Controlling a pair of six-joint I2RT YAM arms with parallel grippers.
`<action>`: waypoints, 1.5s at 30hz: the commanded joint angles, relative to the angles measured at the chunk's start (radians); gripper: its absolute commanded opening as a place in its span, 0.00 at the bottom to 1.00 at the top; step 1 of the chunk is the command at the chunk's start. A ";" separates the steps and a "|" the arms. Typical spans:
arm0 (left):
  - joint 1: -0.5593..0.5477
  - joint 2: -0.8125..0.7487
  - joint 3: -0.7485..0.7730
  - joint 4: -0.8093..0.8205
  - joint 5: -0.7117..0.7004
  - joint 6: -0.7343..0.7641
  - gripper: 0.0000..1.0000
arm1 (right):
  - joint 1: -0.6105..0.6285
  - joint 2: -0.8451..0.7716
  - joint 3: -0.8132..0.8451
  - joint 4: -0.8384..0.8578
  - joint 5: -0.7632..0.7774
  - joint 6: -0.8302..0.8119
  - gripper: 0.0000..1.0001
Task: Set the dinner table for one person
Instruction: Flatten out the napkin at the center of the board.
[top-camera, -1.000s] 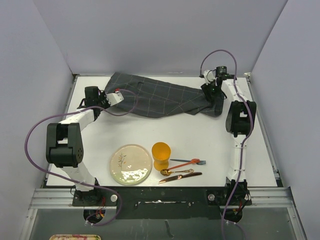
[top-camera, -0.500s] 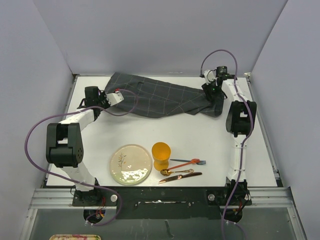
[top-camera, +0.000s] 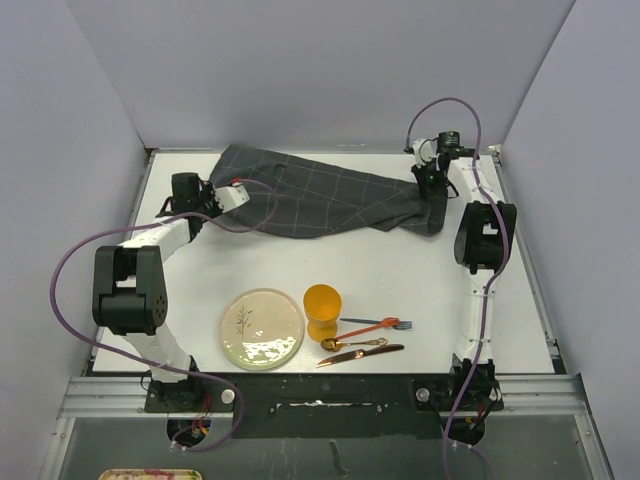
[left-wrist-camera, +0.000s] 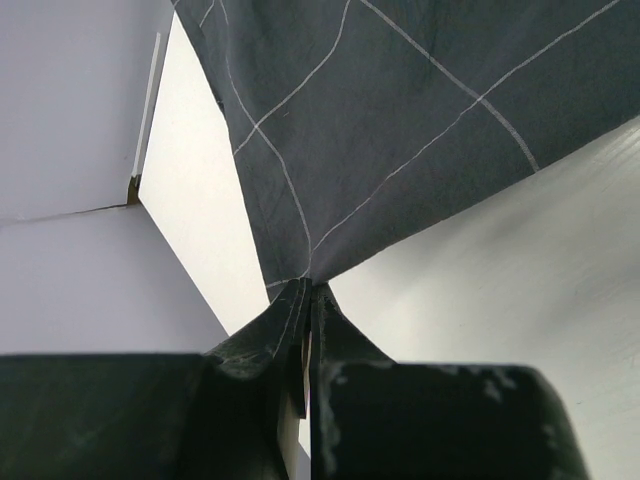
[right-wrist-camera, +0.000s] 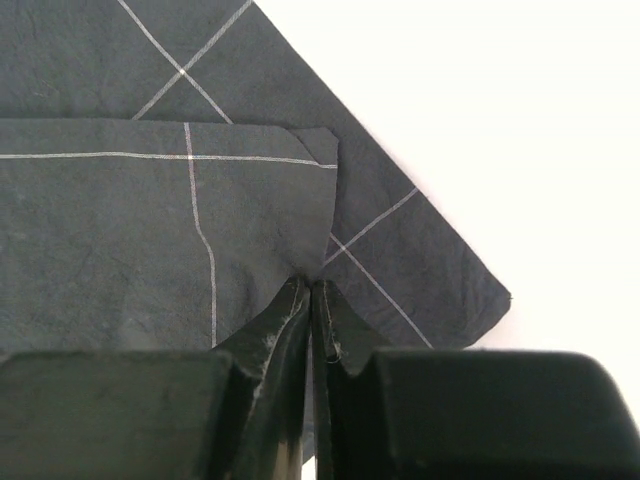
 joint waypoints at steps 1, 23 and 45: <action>-0.004 0.006 0.049 0.011 0.003 0.009 0.00 | -0.004 -0.062 0.074 -0.003 -0.023 0.012 0.04; -0.009 0.051 0.264 0.003 -0.071 -0.092 0.00 | 0.011 -0.293 0.031 -0.091 -0.074 0.009 0.00; 0.017 0.220 0.622 0.124 -0.373 -0.243 0.00 | 0.111 -0.423 -0.117 0.554 0.465 0.055 0.00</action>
